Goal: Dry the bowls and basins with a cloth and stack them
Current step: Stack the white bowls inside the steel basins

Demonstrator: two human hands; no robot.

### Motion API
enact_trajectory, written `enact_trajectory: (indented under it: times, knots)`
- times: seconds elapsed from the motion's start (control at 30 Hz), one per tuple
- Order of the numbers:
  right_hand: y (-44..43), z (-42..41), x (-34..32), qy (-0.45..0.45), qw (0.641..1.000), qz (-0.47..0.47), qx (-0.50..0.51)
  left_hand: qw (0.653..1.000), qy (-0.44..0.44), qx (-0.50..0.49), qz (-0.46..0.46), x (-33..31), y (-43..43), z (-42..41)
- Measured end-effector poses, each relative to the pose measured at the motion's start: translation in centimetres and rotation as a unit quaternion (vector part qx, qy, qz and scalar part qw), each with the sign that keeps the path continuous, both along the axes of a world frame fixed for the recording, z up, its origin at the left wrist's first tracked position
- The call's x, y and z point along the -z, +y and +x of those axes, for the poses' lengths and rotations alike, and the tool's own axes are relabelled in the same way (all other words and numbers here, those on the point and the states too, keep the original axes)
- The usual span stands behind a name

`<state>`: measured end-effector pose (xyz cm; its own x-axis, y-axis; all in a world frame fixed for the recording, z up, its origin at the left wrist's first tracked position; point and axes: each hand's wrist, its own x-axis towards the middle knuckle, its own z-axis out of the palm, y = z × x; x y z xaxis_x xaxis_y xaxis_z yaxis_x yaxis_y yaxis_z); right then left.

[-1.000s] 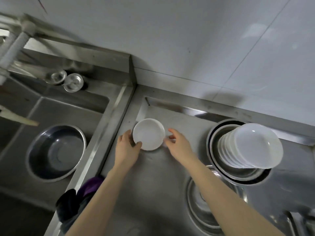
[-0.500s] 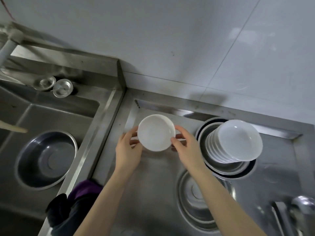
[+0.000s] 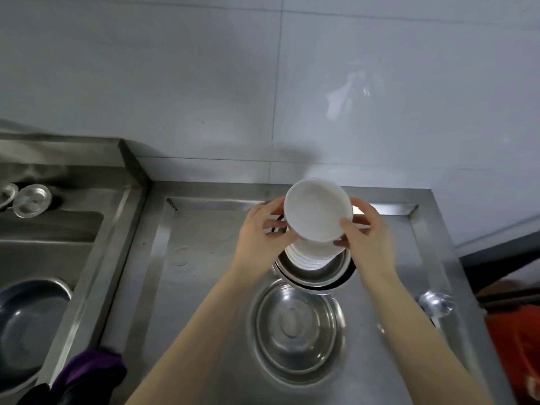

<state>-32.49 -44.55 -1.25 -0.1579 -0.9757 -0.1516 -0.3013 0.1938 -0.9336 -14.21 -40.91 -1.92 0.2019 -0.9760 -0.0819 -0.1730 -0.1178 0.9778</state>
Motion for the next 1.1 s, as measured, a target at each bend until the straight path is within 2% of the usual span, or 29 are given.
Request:
enact_trajectory:
  times: [0.1, 0.3, 0.8, 1.0, 1.1]
  knots:
    - [-0.3, -1.2, 0.7, -0.005, 1.000, 0.020, 0.017, 0.999, -0.007, 0.024, 0.020, 0.7, -0.9, -1.1]
    - [0.0, -1.9, 2.2, 0.004, 0.999, 0.026, 0.020, 0.996, -0.077, 0.024, 0.028, 2.2, -0.6, -1.8]
    - [1.2, -1.9, 2.3, 0.030, 0.999, 0.018, 0.002, 0.996, -0.062, 0.022, 0.056, 1.3, 1.6, -2.1]
    - [7.4, -1.6, 1.4, 0.119, 0.993, -0.003, 0.000, 0.992, -0.082, -0.037, 0.093, 1.2, 7.7, 0.0]
    - [12.4, -0.3, 1.6, 0.142, 0.988, -0.002, -0.053, 0.986, -0.077, -0.095, 0.109, 2.3, 14.0, 2.7]
